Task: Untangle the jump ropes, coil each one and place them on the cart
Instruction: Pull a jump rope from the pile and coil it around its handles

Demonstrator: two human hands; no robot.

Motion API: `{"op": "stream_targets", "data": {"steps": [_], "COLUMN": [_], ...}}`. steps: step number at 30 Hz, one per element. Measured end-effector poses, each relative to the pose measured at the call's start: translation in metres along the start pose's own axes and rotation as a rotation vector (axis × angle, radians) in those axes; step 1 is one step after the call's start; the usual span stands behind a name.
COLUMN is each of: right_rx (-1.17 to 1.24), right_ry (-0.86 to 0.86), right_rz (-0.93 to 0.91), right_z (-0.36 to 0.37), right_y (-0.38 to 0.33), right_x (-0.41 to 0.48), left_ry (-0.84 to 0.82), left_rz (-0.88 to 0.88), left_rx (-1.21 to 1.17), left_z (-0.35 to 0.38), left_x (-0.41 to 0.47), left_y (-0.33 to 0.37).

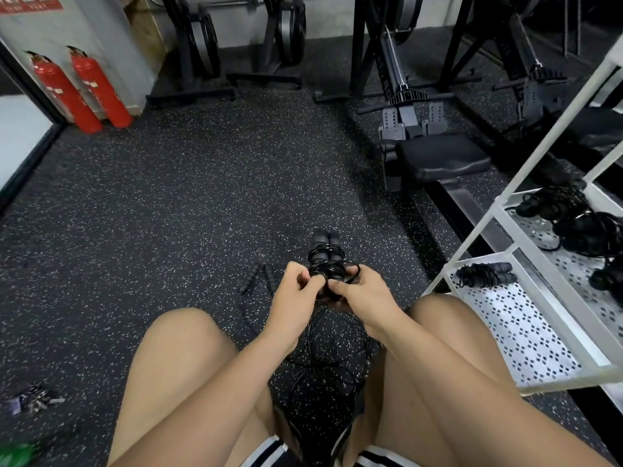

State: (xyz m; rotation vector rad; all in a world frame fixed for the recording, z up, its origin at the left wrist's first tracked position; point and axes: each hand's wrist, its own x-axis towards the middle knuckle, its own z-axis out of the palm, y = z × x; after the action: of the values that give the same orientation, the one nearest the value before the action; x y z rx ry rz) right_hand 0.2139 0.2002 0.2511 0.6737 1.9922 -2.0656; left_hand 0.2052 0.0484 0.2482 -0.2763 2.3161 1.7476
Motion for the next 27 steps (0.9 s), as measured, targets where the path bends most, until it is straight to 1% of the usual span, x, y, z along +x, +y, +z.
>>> {"op": "stream_targets", "data": {"steps": [3,5,9,12,15,17,20,23,27], "right_rx": [-0.008,0.02,0.183,0.194,0.199,0.175,0.091,0.1,0.14], "right_ry": [0.003,-0.013,-0.057,-0.075,-0.093,-0.098,-0.057,-0.037,-0.043], "right_rz": [0.019,0.05,0.107,0.118,0.125,0.11,0.056,0.024,0.003], "right_z": [0.0,-0.001,-0.005,-0.007,-0.006,-0.006,-0.005,-0.005,-0.012], "right_y": [0.0,0.001,-0.009,-0.014,-0.012,-0.009,-0.006,-0.007,-0.009], "right_x": [-0.003,-0.005,-0.007,-0.006,-0.004,-0.002,0.001,0.001,0.001], "left_ry": [-0.004,-0.021,-0.051,-0.045,-0.074,-0.075,-0.028,0.013,-0.055], "left_rz": [0.022,0.056,0.201,0.284,0.311,0.316,0.329,0.373,0.368], "left_rx": [0.067,0.176,0.419,0.526,0.513,0.457,0.416,0.436,0.395], "left_z": [-0.003,-0.007,-0.015,-0.012,-0.011,-0.012,-0.01,-0.009,-0.013], "left_x": [0.001,0.002,-0.001,-0.004,-0.003,-0.002,-0.003,-0.001,-0.003], "left_y": [0.001,0.002,0.011,0.013,0.007,0.003,0.001,0.0,0.006]}}
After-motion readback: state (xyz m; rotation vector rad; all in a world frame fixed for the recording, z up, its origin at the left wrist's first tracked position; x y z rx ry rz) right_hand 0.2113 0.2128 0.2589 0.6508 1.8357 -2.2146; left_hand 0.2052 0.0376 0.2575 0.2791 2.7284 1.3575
